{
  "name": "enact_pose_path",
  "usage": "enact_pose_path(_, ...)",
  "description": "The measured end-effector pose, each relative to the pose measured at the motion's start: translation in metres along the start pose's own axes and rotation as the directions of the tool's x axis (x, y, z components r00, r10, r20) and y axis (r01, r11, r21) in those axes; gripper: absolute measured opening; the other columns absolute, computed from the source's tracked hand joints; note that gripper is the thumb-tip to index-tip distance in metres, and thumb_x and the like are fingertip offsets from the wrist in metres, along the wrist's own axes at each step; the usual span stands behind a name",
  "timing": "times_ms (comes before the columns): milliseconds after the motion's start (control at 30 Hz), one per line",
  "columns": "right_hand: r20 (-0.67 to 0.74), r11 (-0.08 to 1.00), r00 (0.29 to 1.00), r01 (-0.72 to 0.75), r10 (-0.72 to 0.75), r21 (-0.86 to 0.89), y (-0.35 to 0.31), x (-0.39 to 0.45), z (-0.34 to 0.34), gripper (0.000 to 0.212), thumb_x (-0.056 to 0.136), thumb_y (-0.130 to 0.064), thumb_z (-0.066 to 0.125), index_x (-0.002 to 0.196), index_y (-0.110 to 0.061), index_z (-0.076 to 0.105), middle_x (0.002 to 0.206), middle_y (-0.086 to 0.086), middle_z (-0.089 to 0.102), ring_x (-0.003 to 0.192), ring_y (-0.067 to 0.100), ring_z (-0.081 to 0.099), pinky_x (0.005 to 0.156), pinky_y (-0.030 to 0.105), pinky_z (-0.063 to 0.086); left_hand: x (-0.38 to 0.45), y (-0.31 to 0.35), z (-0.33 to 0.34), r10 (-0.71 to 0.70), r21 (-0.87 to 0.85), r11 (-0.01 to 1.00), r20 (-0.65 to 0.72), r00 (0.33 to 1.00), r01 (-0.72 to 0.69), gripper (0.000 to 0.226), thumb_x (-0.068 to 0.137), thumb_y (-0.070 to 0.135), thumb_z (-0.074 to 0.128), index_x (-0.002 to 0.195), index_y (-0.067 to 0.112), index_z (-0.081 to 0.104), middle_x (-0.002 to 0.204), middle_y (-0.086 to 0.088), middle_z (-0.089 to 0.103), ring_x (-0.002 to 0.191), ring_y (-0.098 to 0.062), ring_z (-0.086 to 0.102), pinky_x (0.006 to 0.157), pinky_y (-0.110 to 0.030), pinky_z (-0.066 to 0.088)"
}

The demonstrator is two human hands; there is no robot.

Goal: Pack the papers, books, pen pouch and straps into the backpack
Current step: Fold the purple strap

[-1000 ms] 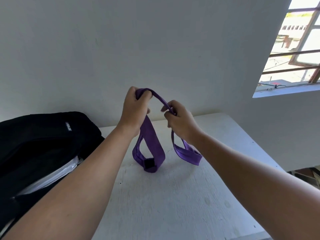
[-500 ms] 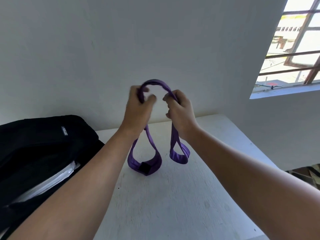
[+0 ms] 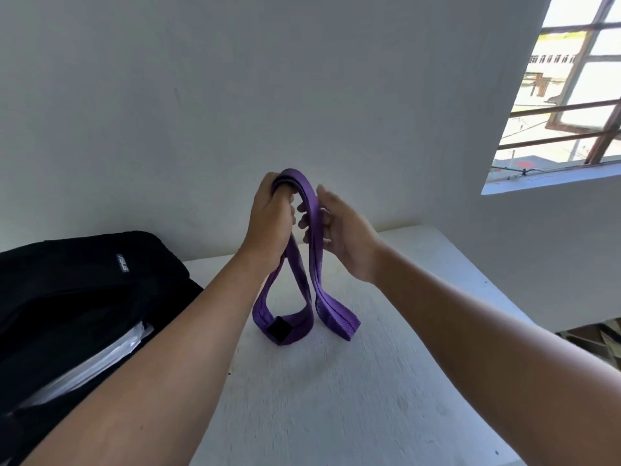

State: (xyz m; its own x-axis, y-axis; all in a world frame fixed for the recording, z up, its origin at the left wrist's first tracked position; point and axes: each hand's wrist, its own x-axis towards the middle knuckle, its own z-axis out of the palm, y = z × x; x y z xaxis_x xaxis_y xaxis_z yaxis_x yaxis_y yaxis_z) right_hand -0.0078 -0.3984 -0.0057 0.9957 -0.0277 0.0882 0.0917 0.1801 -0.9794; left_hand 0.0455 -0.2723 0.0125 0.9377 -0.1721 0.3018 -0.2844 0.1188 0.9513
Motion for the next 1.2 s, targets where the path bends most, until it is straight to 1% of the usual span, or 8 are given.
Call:
enact_pose_path(133, 0.025, 0.996, 0.998, 0.047, -0.049, 0.074, -0.02, 0.003, 0.004, 0.016, 0.106, -0.025, 0.06, 0.098, -0.013, 0.067, 0.083, 0.003, 0.068, 0.071, 0.016, 0.063, 0.07, 0.03, 0.052, 0.004, 0.01, 0.004, 0.011, -0.044, 0.999, 0.046, 0.999, -0.009, 0.02, 0.094, 0.009, 0.042, 0.079, 0.019, 0.05, 0.067, 0.0, 0.046, 0.059, -0.016, 0.039, 0.054, -0.032, 0.035)
enact_pose_path(267, -0.001, 0.982, 0.994, 0.112, -0.113, 0.15, -0.023, 0.005, 0.008, 0.015, 0.106, -0.022, 0.06, 0.094, -0.015, 0.068, 0.08, 0.002, 0.07, 0.068, 0.015, 0.064, 0.067, 0.03, 0.052, 0.003, 0.01, 0.001, -0.065, -0.197, 0.976, 0.122, 0.99, 0.089, 0.003, 0.093, 0.012, 0.049, 0.091, 0.012, 0.051, 0.068, 0.0, 0.045, 0.059, -0.014, 0.039, 0.054, -0.028, 0.037)
enact_pose_path(367, -0.05, 0.971, 0.99, 0.141, -0.134, 0.194, -0.026, 0.006, 0.009, 0.015, 0.106, -0.023, 0.059, 0.101, -0.012, 0.066, 0.083, 0.005, 0.068, 0.07, 0.019, 0.064, 0.064, 0.034, 0.056, -0.012, 0.0, 0.0, -0.138, -0.26, 0.944, 0.243, 0.96, 0.202, 0.022, 0.088, 0.015, 0.049, 0.109, 0.013, 0.055, 0.09, -0.013, 0.051, 0.079, -0.029, 0.046, 0.067, -0.034, 0.042)
enact_pose_path(467, -0.053, 0.97, 0.992, 0.123, -0.115, 0.21, -0.023, 0.006, 0.011, 0.015, 0.105, -0.023, 0.062, 0.109, -0.01, 0.069, 0.091, 0.008, 0.071, 0.081, 0.02, 0.067, 0.076, 0.035, 0.059, -0.029, -0.002, 0.007, -0.212, -0.347, 0.88, 0.324, 0.922, 0.324, 0.027, 0.098, 0.023, 0.041, 0.113, 0.01, 0.058, 0.104, -0.016, 0.054, 0.095, -0.03, 0.052, 0.08, -0.037, 0.046)
enact_pose_path(700, -0.132, 0.949, 0.987, 0.128, -0.094, 0.287, -0.021, 0.005, 0.014, 0.016, 0.103, -0.024, 0.065, 0.106, -0.009, 0.071, 0.099, 0.013, 0.074, 0.093, 0.029, 0.071, 0.092, 0.05, 0.059, -0.017, 0.001, 0.012, -0.196, -0.226, 0.942, 0.227, 0.954, 0.247, 0.034, 0.094, 0.038, 0.041, 0.104, 0.011, 0.06, 0.103, -0.013, 0.053, 0.096, -0.031, 0.051, 0.085, -0.048, 0.041)
enact_pose_path(800, -0.14, 0.943, 0.983, 0.152, -0.115, 0.295, -0.022, 0.002, 0.017, 0.012, 0.104, -0.021, 0.064, 0.104, -0.01, 0.07, 0.094, 0.012, 0.074, 0.084, 0.025, 0.072, 0.082, 0.041, 0.061, -0.011, 0.001, 0.011, -0.185, -0.192, 0.956, 0.197, 0.963, 0.223, 0.046, 0.089, 0.042, 0.045, 0.103, 0.0, 0.058, 0.107, -0.01, 0.054, 0.098, -0.028, 0.051, 0.084, -0.049, 0.042)
enact_pose_path(1000, -0.222, 0.959, 0.965, 0.189, -0.142, 0.209, -0.011, -0.001, 0.016, 0.013, 0.104, -0.017, 0.063, 0.106, -0.005, 0.068, 0.081, 0.006, 0.071, 0.07, 0.015, 0.067, 0.063, 0.026, 0.058, -0.008, 0.003, 0.014, -0.186, -0.177, 0.967, 0.011, 0.983, 0.185, 0.034, 0.077, 0.039, 0.048, 0.097, 0.012, 0.053, 0.091, -0.008, 0.048, 0.084, -0.025, 0.045, 0.078, -0.04, 0.046)
enact_pose_path(1200, -0.164, 0.97, 0.983, 0.114, -0.079, 0.215, -0.002, -0.005, 0.016, 0.015, 0.104, -0.021, 0.065, 0.105, -0.007, 0.069, 0.091, 0.011, 0.073, 0.078, 0.02, 0.07, 0.07, 0.033, 0.062, -0.009, 0.016, 0.016, -0.228, -0.29, 0.925, 0.096, 0.969, 0.246, 0.033, 0.087, 0.033, 0.042, 0.082, 0.001, 0.048, 0.09, -0.011, 0.041, 0.083, -0.028, 0.04, 0.066, -0.037, 0.039)
